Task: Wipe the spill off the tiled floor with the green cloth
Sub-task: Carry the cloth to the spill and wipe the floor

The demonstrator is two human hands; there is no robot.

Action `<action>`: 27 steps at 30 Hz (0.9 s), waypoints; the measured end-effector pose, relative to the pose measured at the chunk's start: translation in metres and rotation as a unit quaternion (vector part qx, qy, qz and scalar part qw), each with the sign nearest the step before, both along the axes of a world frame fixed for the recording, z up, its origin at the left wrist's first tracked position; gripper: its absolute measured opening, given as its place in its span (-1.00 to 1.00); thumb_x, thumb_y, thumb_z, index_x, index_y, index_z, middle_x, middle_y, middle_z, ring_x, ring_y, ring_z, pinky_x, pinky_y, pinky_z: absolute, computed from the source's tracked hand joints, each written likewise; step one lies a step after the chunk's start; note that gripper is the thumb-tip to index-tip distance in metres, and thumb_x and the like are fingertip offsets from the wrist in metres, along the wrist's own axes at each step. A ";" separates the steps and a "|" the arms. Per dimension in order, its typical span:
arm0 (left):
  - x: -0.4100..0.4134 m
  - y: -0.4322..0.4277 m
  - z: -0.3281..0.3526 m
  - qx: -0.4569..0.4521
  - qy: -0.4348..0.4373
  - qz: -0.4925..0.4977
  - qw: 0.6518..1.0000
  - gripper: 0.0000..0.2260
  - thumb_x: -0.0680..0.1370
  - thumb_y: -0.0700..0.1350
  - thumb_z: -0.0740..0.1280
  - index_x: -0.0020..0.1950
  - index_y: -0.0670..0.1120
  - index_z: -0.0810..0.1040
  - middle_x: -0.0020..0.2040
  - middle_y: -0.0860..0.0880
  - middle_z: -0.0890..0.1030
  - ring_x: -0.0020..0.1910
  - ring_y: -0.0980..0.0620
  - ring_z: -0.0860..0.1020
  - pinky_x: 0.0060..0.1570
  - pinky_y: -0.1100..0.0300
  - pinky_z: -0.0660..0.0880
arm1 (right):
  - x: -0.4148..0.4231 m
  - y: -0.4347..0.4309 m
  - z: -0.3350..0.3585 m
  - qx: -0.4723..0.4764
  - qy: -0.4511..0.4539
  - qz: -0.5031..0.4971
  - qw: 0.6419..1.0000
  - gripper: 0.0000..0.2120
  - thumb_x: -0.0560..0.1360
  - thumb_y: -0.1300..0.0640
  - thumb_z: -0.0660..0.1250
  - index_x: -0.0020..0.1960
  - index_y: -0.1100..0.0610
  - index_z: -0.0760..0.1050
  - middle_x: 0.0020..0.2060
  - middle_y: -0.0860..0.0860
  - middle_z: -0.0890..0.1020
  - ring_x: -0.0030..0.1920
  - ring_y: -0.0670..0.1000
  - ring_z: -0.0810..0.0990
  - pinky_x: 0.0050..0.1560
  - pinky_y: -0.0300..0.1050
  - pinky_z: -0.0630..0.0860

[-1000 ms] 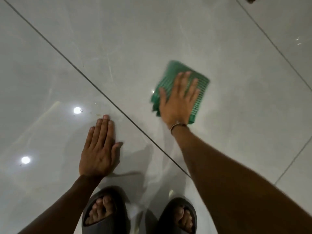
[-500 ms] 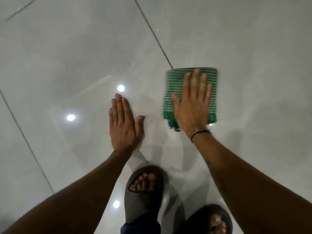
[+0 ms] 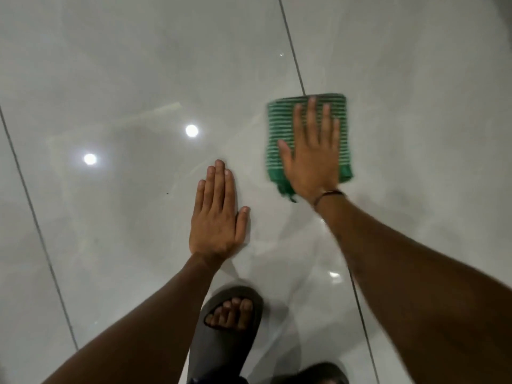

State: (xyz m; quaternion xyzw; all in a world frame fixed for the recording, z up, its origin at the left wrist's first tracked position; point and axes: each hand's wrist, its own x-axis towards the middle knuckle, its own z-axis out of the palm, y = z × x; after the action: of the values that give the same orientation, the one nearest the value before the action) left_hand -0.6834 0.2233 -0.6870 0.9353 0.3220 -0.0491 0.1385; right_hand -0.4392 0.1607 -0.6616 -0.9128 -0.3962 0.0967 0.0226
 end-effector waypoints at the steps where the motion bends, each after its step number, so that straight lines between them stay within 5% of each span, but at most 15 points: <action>1: 0.000 -0.001 0.000 0.000 0.002 -0.001 1.000 -0.23 0.77 0.15 0.08 0.85 -0.22 -0.09 0.87 -0.21 -0.14 0.88 -0.18 -0.14 0.86 -0.11 -0.13 | -0.015 0.018 -0.002 0.007 0.004 0.027 1.000 -0.24 0.77 -0.30 -0.04 0.82 0.12 -0.03 0.80 0.23 0.04 0.79 0.36 0.02 0.78 0.41 0.02; 5: 0.000 -0.002 0.000 0.016 0.007 -0.013 1.000 -0.25 0.76 0.15 0.01 0.84 -0.25 -0.06 0.87 -0.24 -0.12 0.88 -0.21 -0.09 0.86 -0.14 -0.12 | -0.066 -0.025 -0.006 -0.001 0.030 0.152 0.988 -0.24 0.77 -0.31 -0.06 0.83 0.06 -0.11 0.82 0.15 -0.07 0.82 0.26 -0.06 0.78 0.37 0.04; 10: -0.002 -0.003 -0.004 0.032 0.004 -0.008 0.999 -0.23 0.76 0.18 0.05 0.84 -0.23 -0.09 0.87 -0.23 -0.14 0.88 -0.20 -0.11 0.86 -0.11 -0.14 | -0.029 -0.107 -0.005 -0.026 0.026 0.098 0.995 -0.23 0.75 -0.34 -0.08 0.83 0.03 -0.06 0.82 0.12 0.00 0.82 0.25 -0.02 0.78 0.35 0.04; 14: 0.001 -0.003 -0.003 0.030 0.011 -0.007 0.999 -0.22 0.76 0.18 0.06 0.84 -0.23 -0.08 0.87 -0.23 -0.13 0.88 -0.20 -0.12 0.86 -0.09 -0.17 | 0.009 -0.027 0.000 -0.001 0.010 -0.036 0.999 -0.23 0.76 -0.31 -0.15 0.82 0.11 -0.08 0.81 0.20 -0.01 0.80 0.33 -0.03 0.79 0.37 0.00; 19: 0.001 -0.002 0.000 0.044 0.016 -0.016 0.999 -0.24 0.78 0.21 -0.02 0.85 -0.20 -0.14 0.87 -0.20 -0.16 0.88 -0.19 -0.14 0.85 -0.05 -0.22 | 0.011 0.041 -0.001 0.030 0.027 0.042 0.998 -0.25 0.76 -0.28 -0.07 0.82 0.09 -0.07 0.82 0.18 -0.03 0.81 0.32 -0.06 0.79 0.38 -0.05; 23: 0.003 -0.005 0.003 0.031 0.018 -0.015 0.999 -0.23 0.77 0.20 -0.02 0.85 -0.20 -0.13 0.87 -0.20 -0.17 0.88 -0.18 -0.16 0.85 -0.08 -0.19 | -0.029 -0.039 -0.007 0.031 0.022 0.114 0.993 -0.24 0.77 -0.29 -0.02 0.83 0.07 -0.08 0.82 0.13 -0.03 0.82 0.25 -0.05 0.78 0.35 0.04; 27: 0.004 -0.006 0.007 0.025 0.026 -0.014 0.999 -0.23 0.77 0.20 -0.04 0.84 -0.20 -0.17 0.87 -0.19 -0.21 0.87 -0.18 -0.20 0.85 -0.14 -0.15 | -0.049 -0.191 -0.008 -0.020 0.015 -0.023 0.999 -0.22 0.75 -0.33 -0.05 0.83 0.03 -0.13 0.82 0.11 -0.05 0.82 0.25 -0.04 0.79 0.35 -0.02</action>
State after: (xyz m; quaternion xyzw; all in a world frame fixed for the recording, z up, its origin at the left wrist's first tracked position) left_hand -0.6793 0.2172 -0.6802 0.9411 0.3139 -0.0676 0.1062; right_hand -0.4886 -0.0307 -0.6694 -0.9204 -0.3726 0.1181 0.0124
